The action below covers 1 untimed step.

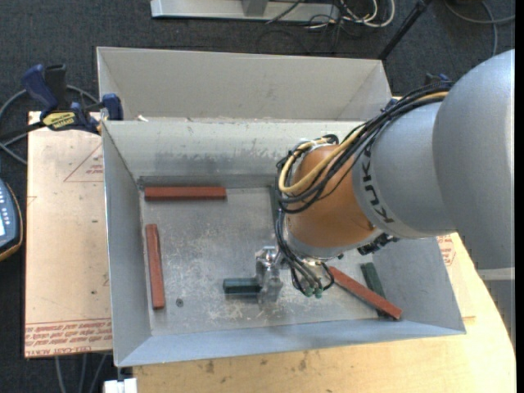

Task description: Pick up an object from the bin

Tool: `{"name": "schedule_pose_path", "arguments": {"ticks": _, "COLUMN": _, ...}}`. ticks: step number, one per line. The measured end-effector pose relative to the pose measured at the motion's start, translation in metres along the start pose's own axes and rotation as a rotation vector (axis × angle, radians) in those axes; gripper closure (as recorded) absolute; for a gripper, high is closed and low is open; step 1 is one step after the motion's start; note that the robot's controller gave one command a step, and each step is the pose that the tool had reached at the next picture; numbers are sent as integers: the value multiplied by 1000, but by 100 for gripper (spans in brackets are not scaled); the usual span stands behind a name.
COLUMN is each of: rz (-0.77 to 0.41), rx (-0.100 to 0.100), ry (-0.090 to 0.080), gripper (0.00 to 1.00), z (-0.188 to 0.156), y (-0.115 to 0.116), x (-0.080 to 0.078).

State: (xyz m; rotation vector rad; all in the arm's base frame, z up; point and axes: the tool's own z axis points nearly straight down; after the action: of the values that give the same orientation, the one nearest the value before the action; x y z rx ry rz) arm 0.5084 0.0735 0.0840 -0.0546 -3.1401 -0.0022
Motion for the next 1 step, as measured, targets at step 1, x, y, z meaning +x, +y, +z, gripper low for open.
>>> {"name": "schedule_pose_path", "arguments": {"ticks": 1, "rz": 68, "rx": -1, "ry": -3, "gripper": 100, "z": 13, "y": -46, "x": 9}}
